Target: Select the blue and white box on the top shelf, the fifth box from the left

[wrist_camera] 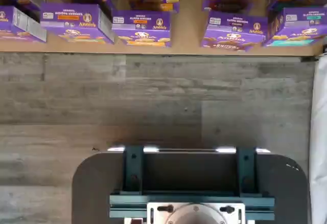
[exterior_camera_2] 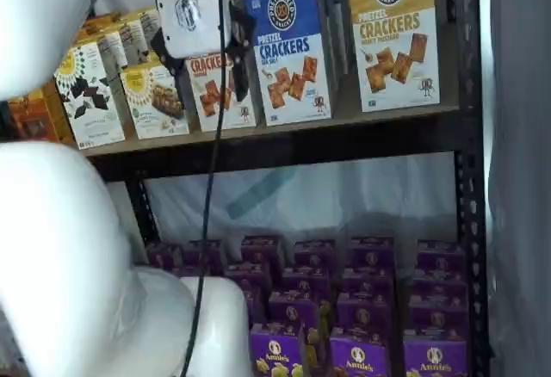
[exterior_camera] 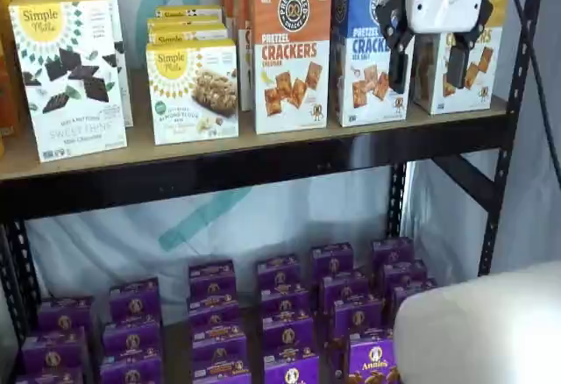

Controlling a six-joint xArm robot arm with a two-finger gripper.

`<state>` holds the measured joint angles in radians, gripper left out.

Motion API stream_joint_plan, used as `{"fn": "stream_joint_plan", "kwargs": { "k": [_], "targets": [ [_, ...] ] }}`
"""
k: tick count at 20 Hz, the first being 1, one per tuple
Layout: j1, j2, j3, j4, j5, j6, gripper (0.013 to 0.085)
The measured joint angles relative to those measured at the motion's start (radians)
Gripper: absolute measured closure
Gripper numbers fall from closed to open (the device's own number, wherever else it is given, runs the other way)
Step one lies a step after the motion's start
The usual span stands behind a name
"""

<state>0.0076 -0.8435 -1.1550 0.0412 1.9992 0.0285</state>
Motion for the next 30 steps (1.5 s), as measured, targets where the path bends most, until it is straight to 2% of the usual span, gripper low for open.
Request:
{"fn": "stream_joint_plan", "kwargs": {
  "k": [10, 16, 23, 30],
  "targets": [
    [0.016, -0.015, 0.027, -0.005, -0.052, 0.013, 0.0130],
    [0.061, -0.001, 0.043, -0.040, -0.151, 0.046, 0.0130],
    [0.067, 0.081, -0.024, -0.055, -0.209, 0.050, 0.0130],
    [0.043, 0.164, -0.111, -0.059, -0.187, 0.025, 0.0130]
  ]
}}
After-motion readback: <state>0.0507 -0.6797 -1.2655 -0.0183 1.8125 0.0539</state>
